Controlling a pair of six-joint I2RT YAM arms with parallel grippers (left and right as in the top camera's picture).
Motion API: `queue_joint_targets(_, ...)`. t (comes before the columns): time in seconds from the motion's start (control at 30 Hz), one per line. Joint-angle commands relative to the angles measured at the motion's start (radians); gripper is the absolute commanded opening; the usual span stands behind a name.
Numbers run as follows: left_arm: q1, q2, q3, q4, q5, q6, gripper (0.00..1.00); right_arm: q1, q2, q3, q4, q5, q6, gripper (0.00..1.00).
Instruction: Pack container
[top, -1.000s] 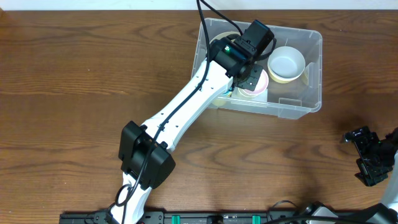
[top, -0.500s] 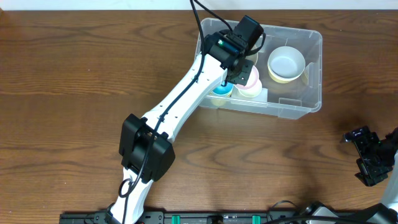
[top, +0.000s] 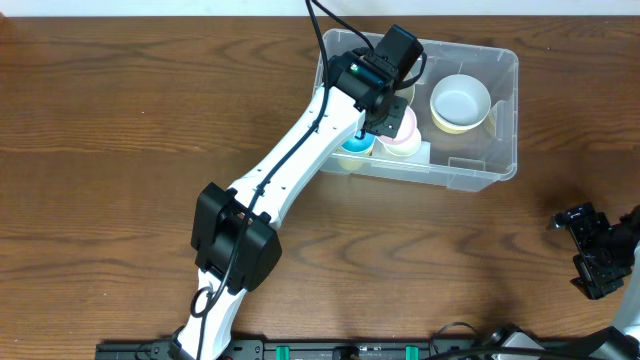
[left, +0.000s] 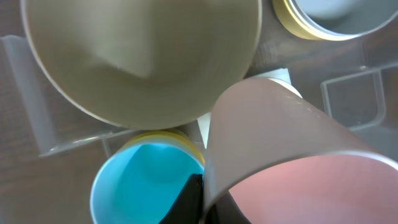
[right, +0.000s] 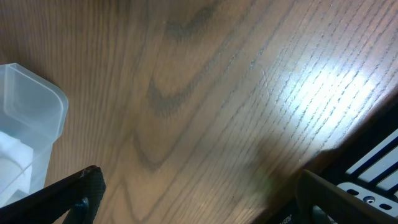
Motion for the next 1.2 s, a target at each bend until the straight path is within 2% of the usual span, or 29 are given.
queue_joint_targets(0.0,0.002,0.006,-0.002,-0.015,0.036,0.031,0.06,-0.008,-0.012,0.0,0.001,-0.006,0.014,0.99)
queue_joint_targets(0.5,0.002,0.006,-0.003,-0.044,0.037,0.054,0.07,-0.008,-0.012,0.0,0.001,-0.006,0.014,0.99)
queue_joint_targets(0.63,0.002,0.006,-0.003,-0.045,0.037,0.057,0.11,-0.008,-0.012,0.0,0.001,-0.006,0.014,0.99)
queue_joint_targets(0.9,0.002,0.006,-0.003,-0.044,0.037,0.057,0.11,-0.008,-0.012,0.0,0.001,-0.006,0.014,0.99)
queue_joint_targets(0.97,0.002,0.006,-0.003,-0.041,0.037,0.056,0.17,-0.008,-0.012,0.0,0.001,-0.006,0.014,0.99)
queue_joint_targets(1.07,0.003,0.006,-0.002,-0.029,0.037,0.056,0.42,-0.008,-0.012,0.0,0.001,-0.006,0.014,0.99)
queue_joint_targets(1.17,0.005,0.002,0.015,-0.03,0.037,0.056,0.54,-0.008,-0.012,0.0,0.001,-0.006,0.014,0.99)
